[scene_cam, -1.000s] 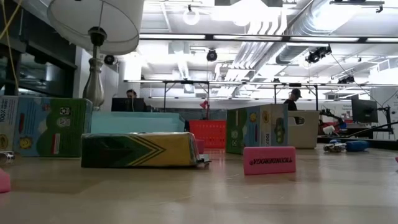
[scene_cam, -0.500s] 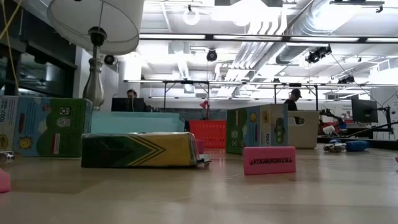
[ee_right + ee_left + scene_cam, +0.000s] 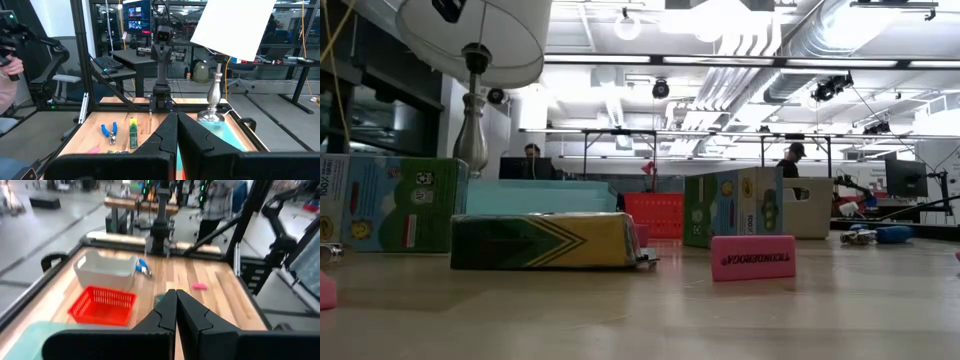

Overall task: Pick & Place School Supplies
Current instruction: Put the yellow crayon box into the green bin

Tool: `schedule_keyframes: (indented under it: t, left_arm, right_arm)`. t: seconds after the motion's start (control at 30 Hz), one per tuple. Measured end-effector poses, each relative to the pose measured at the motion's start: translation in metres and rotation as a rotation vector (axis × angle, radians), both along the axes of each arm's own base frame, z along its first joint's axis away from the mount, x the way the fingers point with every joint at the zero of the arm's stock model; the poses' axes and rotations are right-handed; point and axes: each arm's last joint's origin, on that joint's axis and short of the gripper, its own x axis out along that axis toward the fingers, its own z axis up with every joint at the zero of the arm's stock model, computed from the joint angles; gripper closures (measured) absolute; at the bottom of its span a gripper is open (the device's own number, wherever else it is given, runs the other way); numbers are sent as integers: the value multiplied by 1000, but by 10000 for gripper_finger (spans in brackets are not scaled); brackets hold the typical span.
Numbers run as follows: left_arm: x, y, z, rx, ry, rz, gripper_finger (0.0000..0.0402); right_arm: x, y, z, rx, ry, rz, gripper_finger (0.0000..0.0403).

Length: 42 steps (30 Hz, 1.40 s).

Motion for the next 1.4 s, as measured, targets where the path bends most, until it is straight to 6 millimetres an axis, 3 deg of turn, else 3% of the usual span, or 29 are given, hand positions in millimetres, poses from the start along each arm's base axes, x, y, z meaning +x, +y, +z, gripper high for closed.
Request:
schedule_keyframes:
  t: [0.37, 0.63, 0.83, 1.4]
  left_arm:
    - [12, 1, -12, -95, 140, 73, 401]
    - [15, -1, -5, -108, 278, 87, 401]
    - [33, -11, -4, -117, 362, 38, 401]
    - [65, -40, -31, -202, 621, 18, 401]
  right_arm:
    - [0, 0, 0, 0, 0, 0, 401]
    - [0, 0, 0, 0, 0, 0, 401]
    - [0, 0, 0, 0, -1, 0, 401]
    - [0, 0, 0, 0, 0, 0, 401]
